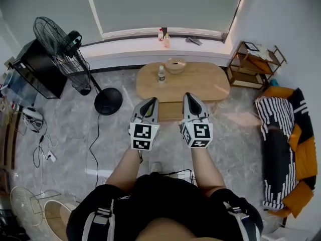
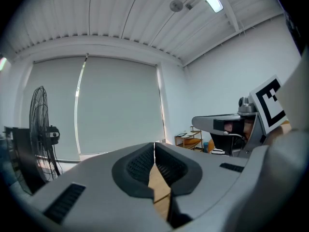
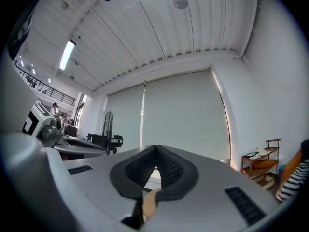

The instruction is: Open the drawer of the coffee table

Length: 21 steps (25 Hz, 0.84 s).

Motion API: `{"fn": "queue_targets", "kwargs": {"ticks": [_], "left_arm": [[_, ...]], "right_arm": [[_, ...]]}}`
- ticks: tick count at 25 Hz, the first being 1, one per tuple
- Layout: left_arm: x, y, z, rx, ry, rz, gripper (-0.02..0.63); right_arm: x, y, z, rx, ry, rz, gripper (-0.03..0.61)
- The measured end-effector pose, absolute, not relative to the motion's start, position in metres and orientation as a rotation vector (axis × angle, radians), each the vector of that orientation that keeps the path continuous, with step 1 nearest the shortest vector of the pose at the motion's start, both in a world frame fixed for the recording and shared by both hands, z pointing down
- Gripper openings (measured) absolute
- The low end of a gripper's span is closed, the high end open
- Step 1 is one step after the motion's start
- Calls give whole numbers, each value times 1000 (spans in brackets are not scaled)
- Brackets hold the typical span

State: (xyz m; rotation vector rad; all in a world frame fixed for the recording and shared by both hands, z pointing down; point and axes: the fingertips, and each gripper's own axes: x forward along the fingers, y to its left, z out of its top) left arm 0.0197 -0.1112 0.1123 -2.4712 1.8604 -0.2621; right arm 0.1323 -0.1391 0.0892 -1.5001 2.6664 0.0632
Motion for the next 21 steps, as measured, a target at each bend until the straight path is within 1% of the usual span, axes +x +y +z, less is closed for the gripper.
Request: {"fn": "queue_targets", "kwargs": {"ticks": [4, 11, 21], "left_arm": [[38, -89, 115, -2451, 1864, -288, 25], [42, -85, 113, -2401, 1923, -279, 25], [31, -92, 107, -2379, 1966, -224, 25]], "right_arm": [[148, -116, 91, -1487, 2674, 59, 12], [168, -112, 93, -1482, 2670, 46, 12], [166, -119, 98, -1512, 2677, 106, 12]]}}
